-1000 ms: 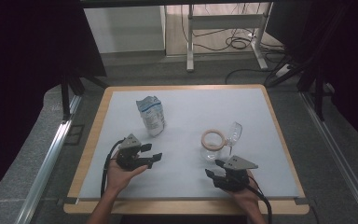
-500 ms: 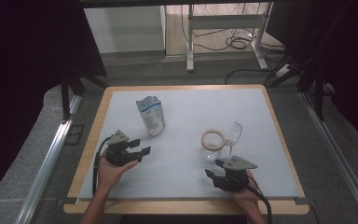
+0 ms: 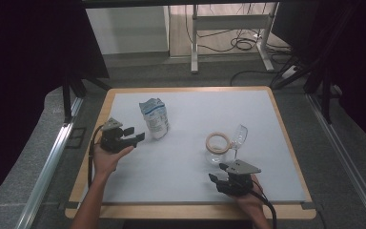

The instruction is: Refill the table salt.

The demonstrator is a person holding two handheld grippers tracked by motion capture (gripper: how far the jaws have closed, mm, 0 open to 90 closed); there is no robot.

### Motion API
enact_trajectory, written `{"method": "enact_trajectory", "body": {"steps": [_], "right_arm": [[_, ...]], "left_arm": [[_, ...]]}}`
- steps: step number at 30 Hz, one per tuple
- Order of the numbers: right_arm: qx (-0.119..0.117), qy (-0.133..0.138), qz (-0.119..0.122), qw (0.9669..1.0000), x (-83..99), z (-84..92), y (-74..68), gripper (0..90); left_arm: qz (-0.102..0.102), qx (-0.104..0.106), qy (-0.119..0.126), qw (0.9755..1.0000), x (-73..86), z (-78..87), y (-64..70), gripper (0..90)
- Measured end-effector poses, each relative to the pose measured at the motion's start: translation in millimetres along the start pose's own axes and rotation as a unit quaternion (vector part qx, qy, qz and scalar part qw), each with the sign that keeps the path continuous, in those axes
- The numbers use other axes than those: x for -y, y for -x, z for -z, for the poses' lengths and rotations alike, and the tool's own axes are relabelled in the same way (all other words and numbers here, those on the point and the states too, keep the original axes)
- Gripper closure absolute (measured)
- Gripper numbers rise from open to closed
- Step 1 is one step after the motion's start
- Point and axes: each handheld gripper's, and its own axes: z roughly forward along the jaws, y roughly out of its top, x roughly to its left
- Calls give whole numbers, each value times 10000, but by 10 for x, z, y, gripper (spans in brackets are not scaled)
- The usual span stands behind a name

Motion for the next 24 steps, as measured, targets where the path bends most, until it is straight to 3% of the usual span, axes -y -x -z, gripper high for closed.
{"method": "enact_trajectory", "body": {"steps": [6,14,19,24], "right_arm": [[5,18,7,10000,-5,0,2,432],[38,-44,41,10000,7,4,0,429],[61,-31,37,10000,5,15,8,429],[62,-58,38,10000,11,2,4,428]], "left_arm": [[-71,-16,151,9999,-259,-136,-58,410],[-19,242,347,9991,-522,-325,-149,432],[-93,374,343,9987,-564,-391,-142,529],[-139,457,403,9980,-568,-434,-125,727]]}}
